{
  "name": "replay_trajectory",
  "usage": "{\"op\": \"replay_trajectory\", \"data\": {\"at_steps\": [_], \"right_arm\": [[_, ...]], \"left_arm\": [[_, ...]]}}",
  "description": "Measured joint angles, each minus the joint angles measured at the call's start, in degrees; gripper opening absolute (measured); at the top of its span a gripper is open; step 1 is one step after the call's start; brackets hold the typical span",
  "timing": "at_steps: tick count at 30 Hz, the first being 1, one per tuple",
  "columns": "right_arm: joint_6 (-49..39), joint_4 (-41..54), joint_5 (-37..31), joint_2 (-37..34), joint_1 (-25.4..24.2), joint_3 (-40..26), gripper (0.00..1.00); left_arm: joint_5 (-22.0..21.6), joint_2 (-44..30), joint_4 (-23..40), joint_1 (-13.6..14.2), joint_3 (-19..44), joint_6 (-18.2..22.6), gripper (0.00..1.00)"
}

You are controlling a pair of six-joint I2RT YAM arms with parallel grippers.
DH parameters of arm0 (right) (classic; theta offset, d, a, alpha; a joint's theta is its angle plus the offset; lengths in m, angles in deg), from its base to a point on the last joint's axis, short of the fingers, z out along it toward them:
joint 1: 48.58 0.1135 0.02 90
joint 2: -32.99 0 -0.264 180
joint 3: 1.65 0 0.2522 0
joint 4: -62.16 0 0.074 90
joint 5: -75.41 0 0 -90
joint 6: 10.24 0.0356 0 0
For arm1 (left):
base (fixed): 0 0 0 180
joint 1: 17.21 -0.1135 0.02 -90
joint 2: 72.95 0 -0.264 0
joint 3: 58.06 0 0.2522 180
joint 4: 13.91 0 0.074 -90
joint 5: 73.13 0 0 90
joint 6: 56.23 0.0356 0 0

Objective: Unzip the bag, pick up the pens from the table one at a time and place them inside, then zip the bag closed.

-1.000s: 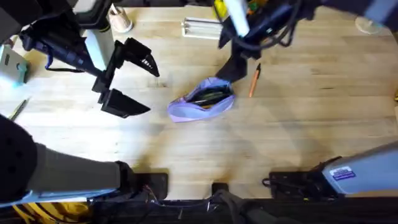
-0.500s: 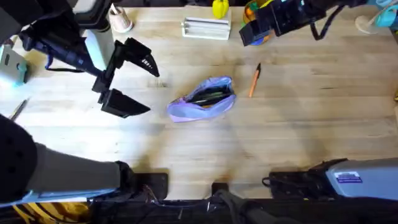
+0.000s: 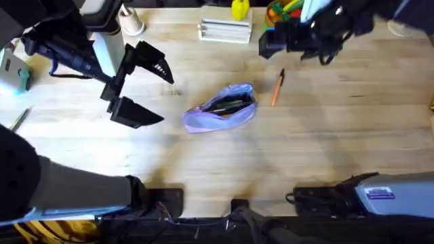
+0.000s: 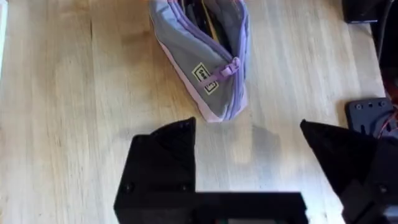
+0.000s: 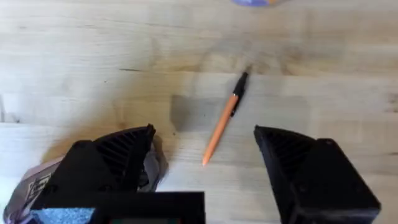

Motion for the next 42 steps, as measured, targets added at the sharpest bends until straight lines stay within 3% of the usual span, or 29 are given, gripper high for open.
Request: {"op": "replay_trajectory", "data": {"at_steps": [10,21,23,27,29,30,36,42], "right_arm": [[19.60,-8.79,-4.03,-3.05,0.19,15.30,0.998],[25.13,-9.14,-6.02,-8.02,2.34,15.70,0.991],[25.39,-9.05,-6.31,-8.02,2.33,15.70,0.862],[25.85,-9.14,-6.69,-8.04,2.14,15.70,0.346],[26.07,-9.34,-6.60,-8.02,2.05,15.69,0.121],[26.23,-9.46,-6.72,-8.02,1.98,15.63,0.061],[25.25,-8.76,-4.80,-8.02,0.37,15.09,0.044],[17.29,-3.63,-2.84,-6.00,-0.85,13.46,0.038]], "left_arm": [[0.00,0.00,-1.81,0.00,0.00,0.00,0.994],[0.00,0.00,-1.83,0.00,0.00,0.00,0.994],[0.00,0.00,-1.82,0.00,0.00,0.00,0.993],[0.00,0.00,-1.82,0.00,0.00,0.00,0.994],[0.00,0.00,-1.81,0.00,0.00,0.00,0.993],[0.00,0.00,-1.81,0.00,0.00,0.00,0.992],[0.00,0.00,-1.81,0.00,0.00,0.00,0.994],[0.00,0.00,-1.81,0.00,0.00,0.00,0.993]]}}
